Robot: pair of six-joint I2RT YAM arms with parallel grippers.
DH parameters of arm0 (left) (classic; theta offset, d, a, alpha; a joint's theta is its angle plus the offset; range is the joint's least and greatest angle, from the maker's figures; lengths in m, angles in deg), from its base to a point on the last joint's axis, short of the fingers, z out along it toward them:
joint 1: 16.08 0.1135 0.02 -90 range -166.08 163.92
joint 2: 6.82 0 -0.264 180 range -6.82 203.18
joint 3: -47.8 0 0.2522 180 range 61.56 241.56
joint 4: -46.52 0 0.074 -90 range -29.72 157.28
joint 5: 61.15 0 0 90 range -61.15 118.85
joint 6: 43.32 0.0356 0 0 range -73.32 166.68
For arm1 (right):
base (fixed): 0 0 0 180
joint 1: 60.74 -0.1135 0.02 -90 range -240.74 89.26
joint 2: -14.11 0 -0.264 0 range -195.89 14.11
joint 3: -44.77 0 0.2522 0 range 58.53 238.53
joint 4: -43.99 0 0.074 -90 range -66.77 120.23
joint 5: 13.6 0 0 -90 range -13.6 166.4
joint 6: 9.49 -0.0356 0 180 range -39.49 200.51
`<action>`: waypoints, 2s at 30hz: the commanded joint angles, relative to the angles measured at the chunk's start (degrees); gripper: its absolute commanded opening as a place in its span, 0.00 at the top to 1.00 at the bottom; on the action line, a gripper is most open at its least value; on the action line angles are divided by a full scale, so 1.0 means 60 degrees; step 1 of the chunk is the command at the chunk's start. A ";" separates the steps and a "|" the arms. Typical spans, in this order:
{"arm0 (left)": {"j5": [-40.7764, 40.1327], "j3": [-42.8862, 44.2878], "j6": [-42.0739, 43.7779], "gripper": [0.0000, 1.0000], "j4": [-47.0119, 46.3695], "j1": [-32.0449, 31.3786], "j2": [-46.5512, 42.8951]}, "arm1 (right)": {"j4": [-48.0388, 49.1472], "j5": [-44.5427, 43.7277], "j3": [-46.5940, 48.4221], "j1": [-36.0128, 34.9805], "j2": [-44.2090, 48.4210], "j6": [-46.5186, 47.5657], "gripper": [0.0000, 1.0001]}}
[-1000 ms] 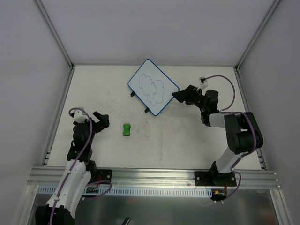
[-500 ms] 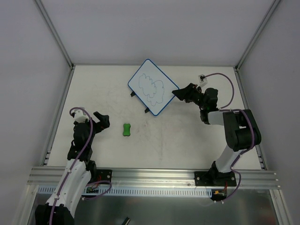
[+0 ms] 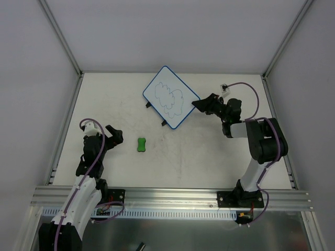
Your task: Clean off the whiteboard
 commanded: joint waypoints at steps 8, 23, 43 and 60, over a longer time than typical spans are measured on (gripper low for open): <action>0.0171 0.0412 -0.0180 0.01 -0.0129 -0.0005 -0.0064 | 0.0977 0.0120 0.0442 0.0011 -0.0266 -0.0122 0.71; 0.0447 0.0893 -0.0415 0.01 0.0133 -0.0005 0.0708 | 0.0977 0.0135 0.0428 0.0128 -0.0456 -0.0181 1.00; -0.1324 0.5772 -0.0019 0.01 0.5318 -0.3213 0.4752 | 0.1080 0.0179 0.0325 0.0202 -0.0309 -0.0151 1.00; -0.1968 0.7106 0.0625 0.12 0.6097 -0.5117 0.8049 | 0.1080 0.0311 0.0398 0.0216 -0.0427 -0.0254 1.00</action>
